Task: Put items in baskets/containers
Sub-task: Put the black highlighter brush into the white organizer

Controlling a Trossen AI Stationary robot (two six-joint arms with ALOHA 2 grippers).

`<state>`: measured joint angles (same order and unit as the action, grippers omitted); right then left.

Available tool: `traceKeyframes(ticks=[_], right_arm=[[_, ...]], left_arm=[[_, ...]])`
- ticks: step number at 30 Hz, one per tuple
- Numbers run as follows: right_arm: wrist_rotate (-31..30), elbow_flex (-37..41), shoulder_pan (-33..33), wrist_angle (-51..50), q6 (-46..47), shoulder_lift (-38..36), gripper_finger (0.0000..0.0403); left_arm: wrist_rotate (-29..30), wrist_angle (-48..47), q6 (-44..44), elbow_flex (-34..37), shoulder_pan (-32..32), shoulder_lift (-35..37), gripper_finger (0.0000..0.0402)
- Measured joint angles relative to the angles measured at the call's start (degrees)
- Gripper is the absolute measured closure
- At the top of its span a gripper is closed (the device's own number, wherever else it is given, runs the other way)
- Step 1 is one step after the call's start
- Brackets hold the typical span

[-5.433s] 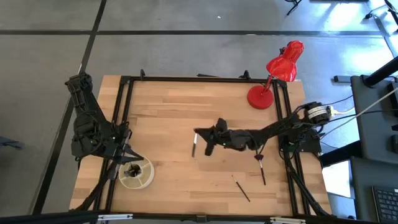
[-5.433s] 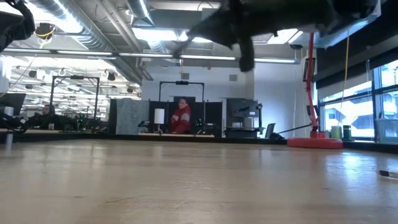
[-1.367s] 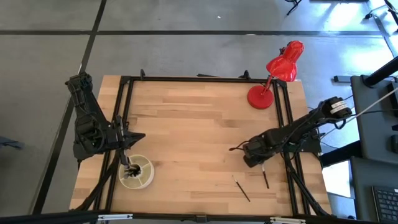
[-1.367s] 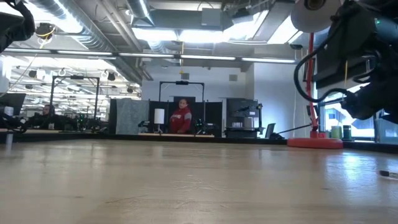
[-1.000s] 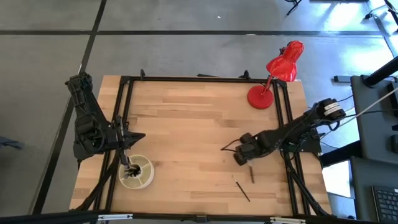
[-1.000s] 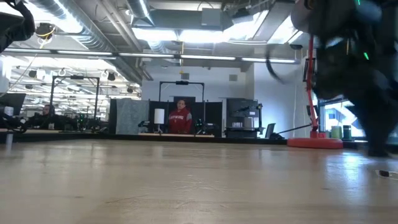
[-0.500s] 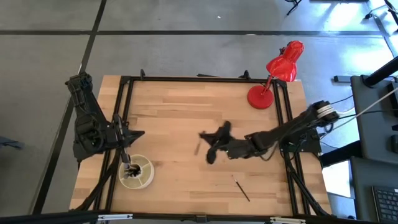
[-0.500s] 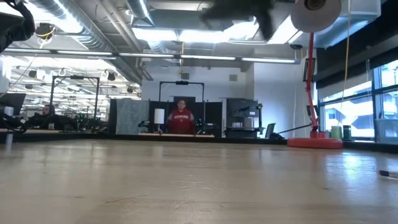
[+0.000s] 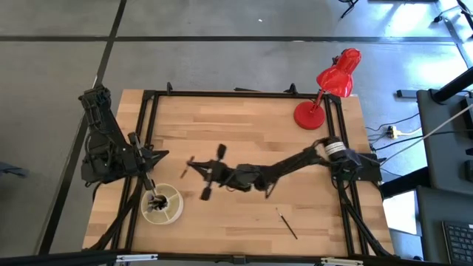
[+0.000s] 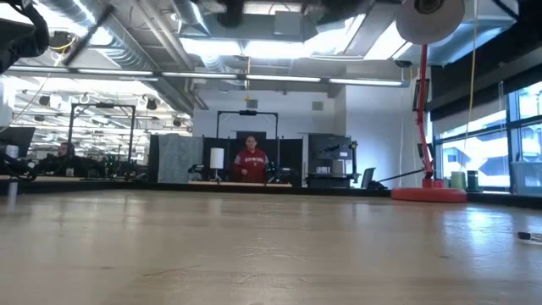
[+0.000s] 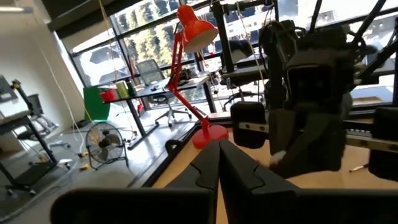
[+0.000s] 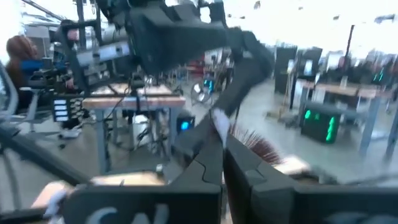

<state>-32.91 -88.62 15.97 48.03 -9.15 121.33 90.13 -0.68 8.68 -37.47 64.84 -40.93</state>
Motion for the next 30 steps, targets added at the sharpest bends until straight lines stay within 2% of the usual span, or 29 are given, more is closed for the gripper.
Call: traceKeyframes(ticks=[4, 10, 13, 21, 26, 30], right_arm=[[1.4, -10.3, -0.8, -2.4, -3.6, 5.8, 0.0399], [14.9, -21.3, -2.0, -12.1, 2.4, 12.3, 0.0399], [16.0, -25.2, -2.1, -14.1, 3.0, 15.3, 0.0399], [18.4, -28.3, -2.1, -14.4, 3.2, 19.3, 0.0396], [26.9, -28.3, -2.9, -16.2, 7.5, 19.3, 0.0363], [28.5, -28.3, -3.6, -15.2, 10.5, 19.3, 0.0361]], left_arm=[[0.0, 1.0, 2.0, 0.0, 0.0, 0.0, 0.0399], [0.0, 1.2, 3.2, 0.0, 0.0, 0.0, 0.0395], [0.0, 3.3, 4.7, 0.0, 0.3, 0.0, 0.0395], [-0.1, 7.0, 7.7, 0.0, 1.9, 0.0, 0.0398], [-0.1, 7.0, 7.7, 0.0, 1.9, 0.0, 0.0394], [-0.1, 7.0, 6.9, 0.0, 1.9, 0.0, 0.0396]])
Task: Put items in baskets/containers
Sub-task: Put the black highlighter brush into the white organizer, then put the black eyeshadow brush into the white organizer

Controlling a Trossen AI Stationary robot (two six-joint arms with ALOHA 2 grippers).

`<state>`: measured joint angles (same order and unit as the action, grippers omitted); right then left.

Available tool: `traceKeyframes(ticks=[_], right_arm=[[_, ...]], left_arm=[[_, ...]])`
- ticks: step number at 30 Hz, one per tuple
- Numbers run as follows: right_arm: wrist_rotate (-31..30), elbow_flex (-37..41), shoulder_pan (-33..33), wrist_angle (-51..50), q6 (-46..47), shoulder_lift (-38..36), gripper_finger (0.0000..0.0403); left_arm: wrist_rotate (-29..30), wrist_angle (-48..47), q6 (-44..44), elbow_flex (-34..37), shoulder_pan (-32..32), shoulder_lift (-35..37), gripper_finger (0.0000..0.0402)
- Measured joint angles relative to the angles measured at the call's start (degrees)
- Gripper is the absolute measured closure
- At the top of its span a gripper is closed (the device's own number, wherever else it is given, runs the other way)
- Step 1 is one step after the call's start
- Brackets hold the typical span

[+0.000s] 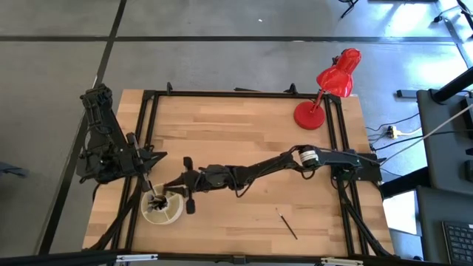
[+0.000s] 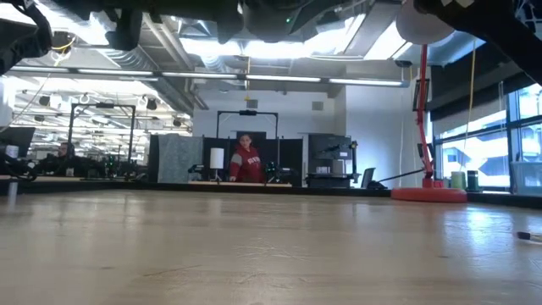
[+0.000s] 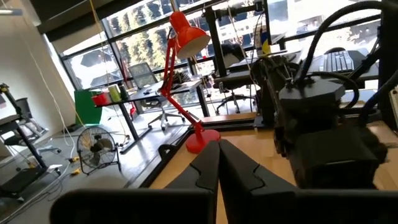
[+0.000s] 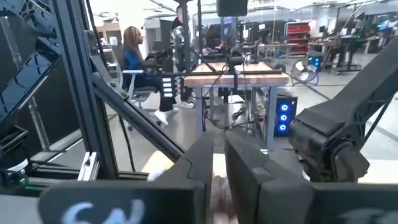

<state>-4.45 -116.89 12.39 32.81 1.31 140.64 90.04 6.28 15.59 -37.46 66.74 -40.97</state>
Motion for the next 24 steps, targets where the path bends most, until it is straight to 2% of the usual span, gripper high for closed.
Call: traceKeyframes(ticks=[3, 7, 10, 13, 16, 19, 22, 24], right_arm=[[2.6, 0.0, -0.6, -1.1, 1.3, 0.0, 0.0380], [2.9, 0.0, -0.7, -1.5, 1.3, 0.0, 0.0399], [2.7, 0.0, -0.6, -1.7, 0.4, -0.2, 0.0390], [0.8, 0.0, -0.6, -7.6, -0.1, -2.3, 0.0367], [-4.5, 0.0, -0.2, -20.2, 1.5, -6.6, 0.0340], [-10.0, -0.1, 0.1, -37.4, 9.0, -10.9, 0.0315], [-9.9, -0.1, 0.3, -56.1, 20.5, -14.2, 0.0297], [-7.8, -0.1, 0.9, -68.1, 28.3, -15.2, 0.0290]], left_arm=[[0.0, 0.0, 0.0, 0.0, 0.0, 0.0, 0.0399], [0.0, 0.0, 0.0, 0.0, 0.0, 0.0, 0.0397], [0.0, 0.0, 0.0, 0.0, 0.0, 0.0, 0.0394], [0.0, 0.0, 0.0, 0.0, 0.0, 0.0, 0.0394], [0.0, -0.1, 0.0, 0.0, 0.9, -0.1, 0.0397], [0.0, -0.2, 0.0, 0.0, 2.5, -0.1, 0.0399], [0.0, -0.2, 0.0, 0.0, 3.9, 0.0, 0.0398], [0.0, -0.1, 0.0, 0.0, 4.5, 0.0, 0.0397]])
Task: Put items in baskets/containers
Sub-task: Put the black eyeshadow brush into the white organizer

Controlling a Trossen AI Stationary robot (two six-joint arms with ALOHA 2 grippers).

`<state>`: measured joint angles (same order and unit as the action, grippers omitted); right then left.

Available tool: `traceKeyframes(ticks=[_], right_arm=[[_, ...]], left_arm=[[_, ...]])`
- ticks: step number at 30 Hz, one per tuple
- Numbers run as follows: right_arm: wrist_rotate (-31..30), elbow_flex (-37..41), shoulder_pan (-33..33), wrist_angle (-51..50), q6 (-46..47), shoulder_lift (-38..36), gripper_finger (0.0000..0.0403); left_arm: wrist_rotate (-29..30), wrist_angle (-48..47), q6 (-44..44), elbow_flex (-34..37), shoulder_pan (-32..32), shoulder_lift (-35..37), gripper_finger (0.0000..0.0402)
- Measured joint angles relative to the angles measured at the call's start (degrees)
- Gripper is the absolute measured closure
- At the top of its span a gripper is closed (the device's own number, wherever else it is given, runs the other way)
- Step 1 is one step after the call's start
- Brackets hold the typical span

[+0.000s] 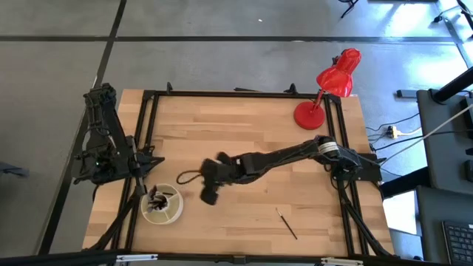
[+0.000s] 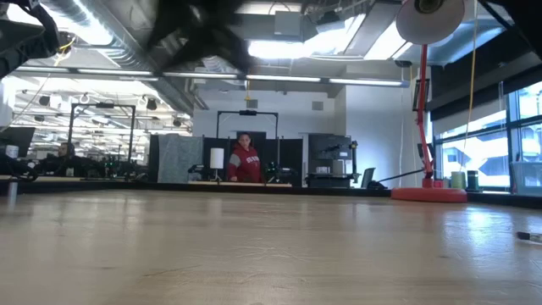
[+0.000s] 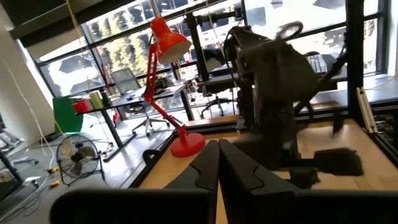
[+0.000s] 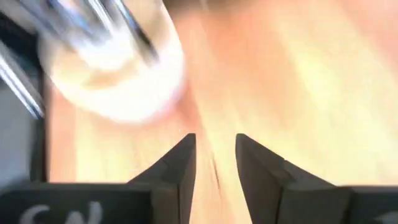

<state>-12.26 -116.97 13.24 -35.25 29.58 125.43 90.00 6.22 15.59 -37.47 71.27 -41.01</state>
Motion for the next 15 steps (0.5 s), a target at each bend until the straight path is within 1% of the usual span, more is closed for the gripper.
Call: traceKeyframes(ticks=[3, 5, 8, 12, 15], right_arm=[[2.8, 0.0, 1.8, -19.1, 10.0, 0.0, 0.0287], [3.0, 0.1, 3.5, -30.8, 16.9, 0.9, 0.0286], [3.0, 0.2, 6.3, -43.6, 24.3, 1.0, 0.0286], [2.9, 0.1, 10.1, -49.2, 28.6, 0.9, 0.0286], [3.7, 1.8, 12.1, -47.3, 28.9, 0.8, 0.0286]], left_arm=[[0.0, 0.0, -0.3, 0.0, 0.3, 0.0, 0.0396], [0.0, 0.0, -1.0, 0.0, 0.3, 0.0, 0.0398], [0.0, 0.0, -1.7, 0.0, 0.3, 0.0, 0.0399], [0.0, 0.0, -3.0, 0.0, 0.3, 0.0, 0.0396], [0.0, 0.0, -3.0, 0.0, 0.3, 0.0, 0.0394]])
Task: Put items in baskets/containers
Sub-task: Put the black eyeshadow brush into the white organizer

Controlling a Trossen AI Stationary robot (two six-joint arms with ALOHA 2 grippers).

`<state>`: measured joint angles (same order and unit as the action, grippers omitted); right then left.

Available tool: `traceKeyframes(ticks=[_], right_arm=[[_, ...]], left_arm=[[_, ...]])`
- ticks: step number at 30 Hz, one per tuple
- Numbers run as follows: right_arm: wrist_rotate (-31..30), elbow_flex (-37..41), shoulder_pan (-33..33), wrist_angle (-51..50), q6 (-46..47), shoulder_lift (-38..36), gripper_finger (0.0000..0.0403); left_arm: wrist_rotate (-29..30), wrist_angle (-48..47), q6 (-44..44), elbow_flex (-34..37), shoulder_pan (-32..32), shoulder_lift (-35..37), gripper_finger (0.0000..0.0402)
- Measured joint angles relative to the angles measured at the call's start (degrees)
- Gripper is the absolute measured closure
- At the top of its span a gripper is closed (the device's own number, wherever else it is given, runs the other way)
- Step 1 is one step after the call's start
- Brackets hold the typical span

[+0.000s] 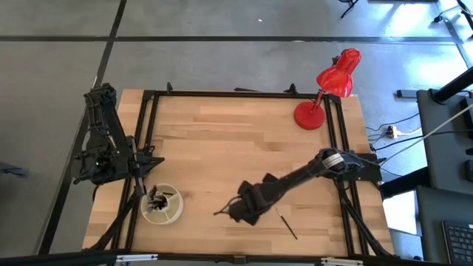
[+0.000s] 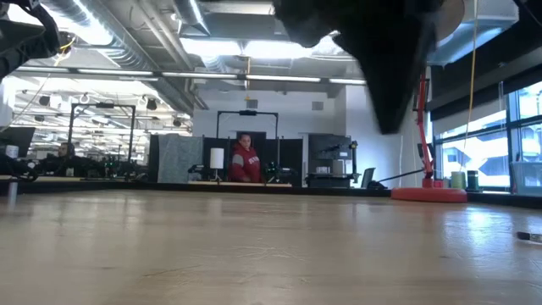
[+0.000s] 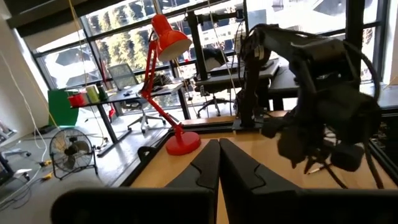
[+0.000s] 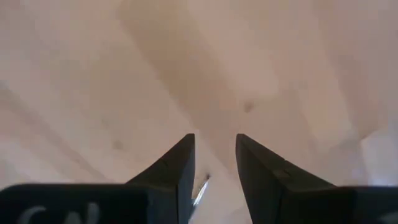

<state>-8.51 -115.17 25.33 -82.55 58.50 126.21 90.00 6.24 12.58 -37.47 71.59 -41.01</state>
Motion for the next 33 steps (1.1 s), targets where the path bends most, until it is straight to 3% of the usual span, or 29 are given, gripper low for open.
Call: traceKeyframes(ticks=[9, 19, 23, 27, 33], right_arm=[[12.1, 14.1, 1.2, 3.0, 1.6, 0.1, 0.0286], [22.0, 23.1, 1.1, 16.4, -2.3, -1.0, 0.0286], [22.4, 23.5, 1.0, 16.7, -2.4, -0.9, 0.0290], [21.5, 23.5, 1.1, 17.3, -1.6, -0.8, 0.0324], [11.8, 23.6, 1.1, 17.2, -1.3, -0.7, 0.0390]], left_arm=[[0.0, 0.0, -0.9, 0.0, 0.0, 0.0, 0.0399], [0.0, 0.0, -0.4, 0.0, 0.0, 0.0, 0.0399], [0.0, 0.0, -0.3, 0.0, 0.0, 0.0, 0.0398], [0.0, 0.0, -0.4, 0.0, 0.0, 0.0, 0.0396], [0.0, 0.0, -0.9, 0.0, 0.0, 0.0, 0.0399]])
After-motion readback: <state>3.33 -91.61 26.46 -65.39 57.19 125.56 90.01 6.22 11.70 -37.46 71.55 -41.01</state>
